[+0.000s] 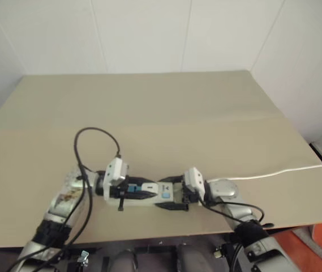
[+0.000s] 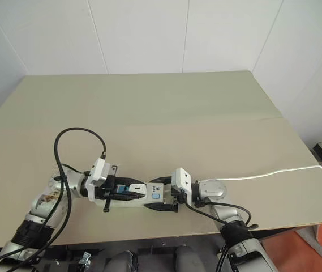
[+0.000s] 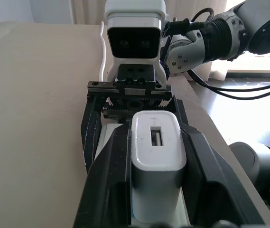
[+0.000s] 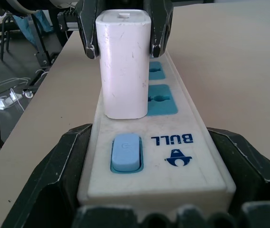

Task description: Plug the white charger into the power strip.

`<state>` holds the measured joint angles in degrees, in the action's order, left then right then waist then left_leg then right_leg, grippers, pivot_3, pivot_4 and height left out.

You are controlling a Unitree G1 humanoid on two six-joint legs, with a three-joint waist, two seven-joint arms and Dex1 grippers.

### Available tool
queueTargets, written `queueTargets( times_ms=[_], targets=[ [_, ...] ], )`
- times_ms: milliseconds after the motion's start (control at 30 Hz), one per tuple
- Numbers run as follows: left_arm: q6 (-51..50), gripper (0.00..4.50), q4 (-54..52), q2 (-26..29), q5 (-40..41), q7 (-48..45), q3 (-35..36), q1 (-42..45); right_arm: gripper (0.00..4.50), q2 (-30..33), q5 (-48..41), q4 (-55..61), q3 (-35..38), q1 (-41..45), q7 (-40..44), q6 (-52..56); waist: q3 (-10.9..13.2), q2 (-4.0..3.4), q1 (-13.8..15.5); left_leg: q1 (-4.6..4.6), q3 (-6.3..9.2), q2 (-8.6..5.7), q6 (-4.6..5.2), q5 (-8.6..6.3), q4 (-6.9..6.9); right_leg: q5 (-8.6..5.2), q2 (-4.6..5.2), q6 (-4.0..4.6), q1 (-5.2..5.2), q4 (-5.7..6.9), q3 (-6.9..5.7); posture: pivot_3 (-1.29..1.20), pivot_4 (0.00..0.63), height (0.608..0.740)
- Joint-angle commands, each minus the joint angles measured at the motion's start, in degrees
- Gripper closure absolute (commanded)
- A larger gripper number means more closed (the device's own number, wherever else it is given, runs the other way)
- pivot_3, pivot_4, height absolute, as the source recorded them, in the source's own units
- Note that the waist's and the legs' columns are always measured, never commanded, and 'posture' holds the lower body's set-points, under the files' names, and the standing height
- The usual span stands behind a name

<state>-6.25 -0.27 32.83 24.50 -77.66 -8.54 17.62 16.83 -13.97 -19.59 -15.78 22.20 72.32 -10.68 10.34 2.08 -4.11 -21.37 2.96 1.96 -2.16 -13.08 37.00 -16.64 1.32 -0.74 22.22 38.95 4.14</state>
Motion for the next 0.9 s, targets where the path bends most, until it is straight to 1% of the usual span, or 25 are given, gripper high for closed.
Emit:
queueTargets(
  times_ms=[33,233,400,900],
  targets=[
    [-0.35,3.48,1.77,1.68,-2.39,0.42,-0.45,-1.65,1.04,-0.01,0.83,0.26,-1.14,0.30,0.66,0.63,0.00,0.00,-0.02,0.00,0.00,0.00,0.00,0.00,0.00,0.00,0.00,0.00,0.00,0.00,0.01,0.00,0.150,0.740],
    [-0.42,3.48,1.66,2.03,-1.66,-0.67,-0.53,-0.89,1.04,0.09,0.79,0.44,-1.15,0.25,0.69,0.82,0.00,0.00,-0.06,0.01,0.00,0.00,0.00,0.00,-0.02,-0.01,-0.01,0.00,0.00,-0.01,0.01,0.00,0.150,0.740],
    [1.23,3.48,2.08,3.17,-2.64,-2.62,-1.58,-0.55,1.04,0.03,0.71,0.59,-1.13,0.14,0.48,0.94,0.00,0.00,-0.16,0.02,0.00,0.02,0.00,0.00,-0.06,-0.01,-0.04,0.01,0.00,-0.02,0.01,0.00,0.150,0.740],
    [0.93,3.48,1.56,2.76,-1.91,-1.48,-1.42,-0.65,1.04,-0.10,0.60,0.28,-1.14,0.49,0.60,0.97,0.00,0.00,-0.18,0.03,0.00,0.07,0.00,0.00,-0.13,-0.04,-0.08,0.05,0.01,-0.05,0.00,0.00,0.150,0.740]
  ],
)
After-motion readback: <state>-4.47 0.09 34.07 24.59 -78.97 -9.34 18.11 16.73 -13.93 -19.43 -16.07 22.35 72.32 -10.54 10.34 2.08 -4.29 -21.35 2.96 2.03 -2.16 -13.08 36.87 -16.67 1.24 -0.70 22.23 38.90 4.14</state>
